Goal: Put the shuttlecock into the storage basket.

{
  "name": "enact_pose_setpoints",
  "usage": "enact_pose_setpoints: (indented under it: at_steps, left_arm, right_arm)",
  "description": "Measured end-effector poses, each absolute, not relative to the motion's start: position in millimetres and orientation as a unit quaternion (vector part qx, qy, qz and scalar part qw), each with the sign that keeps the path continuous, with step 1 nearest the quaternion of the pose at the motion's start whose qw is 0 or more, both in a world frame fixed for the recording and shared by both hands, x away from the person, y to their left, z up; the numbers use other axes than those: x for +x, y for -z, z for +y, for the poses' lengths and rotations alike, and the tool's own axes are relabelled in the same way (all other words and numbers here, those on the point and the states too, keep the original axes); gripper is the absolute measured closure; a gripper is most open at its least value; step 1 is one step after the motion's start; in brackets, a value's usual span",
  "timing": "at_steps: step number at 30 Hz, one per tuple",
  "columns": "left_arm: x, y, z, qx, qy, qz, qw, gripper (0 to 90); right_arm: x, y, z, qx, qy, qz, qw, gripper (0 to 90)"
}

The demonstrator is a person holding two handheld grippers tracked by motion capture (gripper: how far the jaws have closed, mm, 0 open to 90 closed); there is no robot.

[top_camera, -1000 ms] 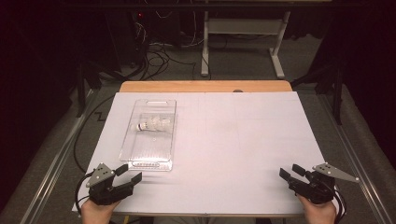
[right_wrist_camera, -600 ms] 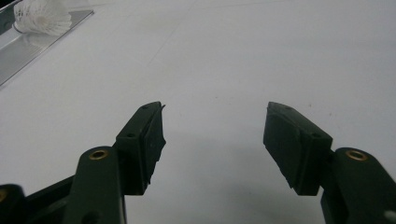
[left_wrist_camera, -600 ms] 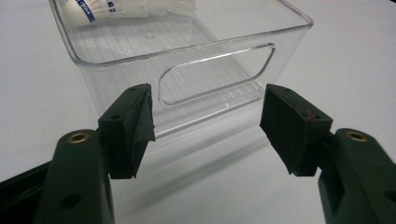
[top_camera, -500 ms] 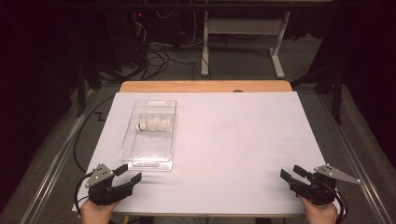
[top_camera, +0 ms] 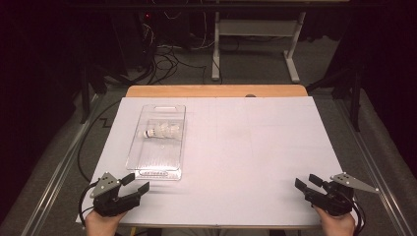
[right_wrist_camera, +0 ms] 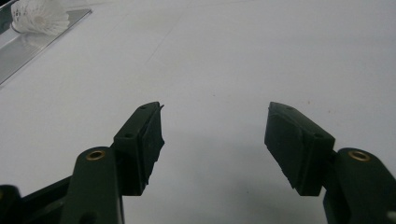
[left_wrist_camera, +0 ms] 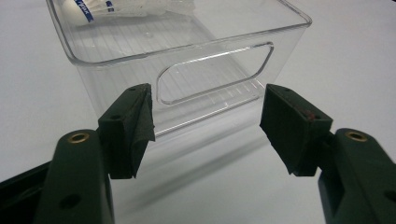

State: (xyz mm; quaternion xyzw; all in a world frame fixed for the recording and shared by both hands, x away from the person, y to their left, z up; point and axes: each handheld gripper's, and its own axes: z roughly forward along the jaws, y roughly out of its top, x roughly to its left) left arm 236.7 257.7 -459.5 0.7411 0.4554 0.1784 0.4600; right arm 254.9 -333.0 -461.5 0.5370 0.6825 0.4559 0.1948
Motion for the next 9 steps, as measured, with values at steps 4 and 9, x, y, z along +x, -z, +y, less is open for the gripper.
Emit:
enact_pose_setpoints:
  at_steps: [4,9]
  left_arm:
    - [236.5,459.4,257.8,0.741,-0.178,0.455,0.460,35.3]
    - [236.6,459.4,257.9,0.741,-0.179,0.456,0.460,35.3]
  right_arm:
    - [255.0,461.6,-333.0,0.538,-0.456,0.682,0.193,37.1]
    - [255.2,461.7,-333.2,0.538,-0.456,0.682,0.193,36.9]
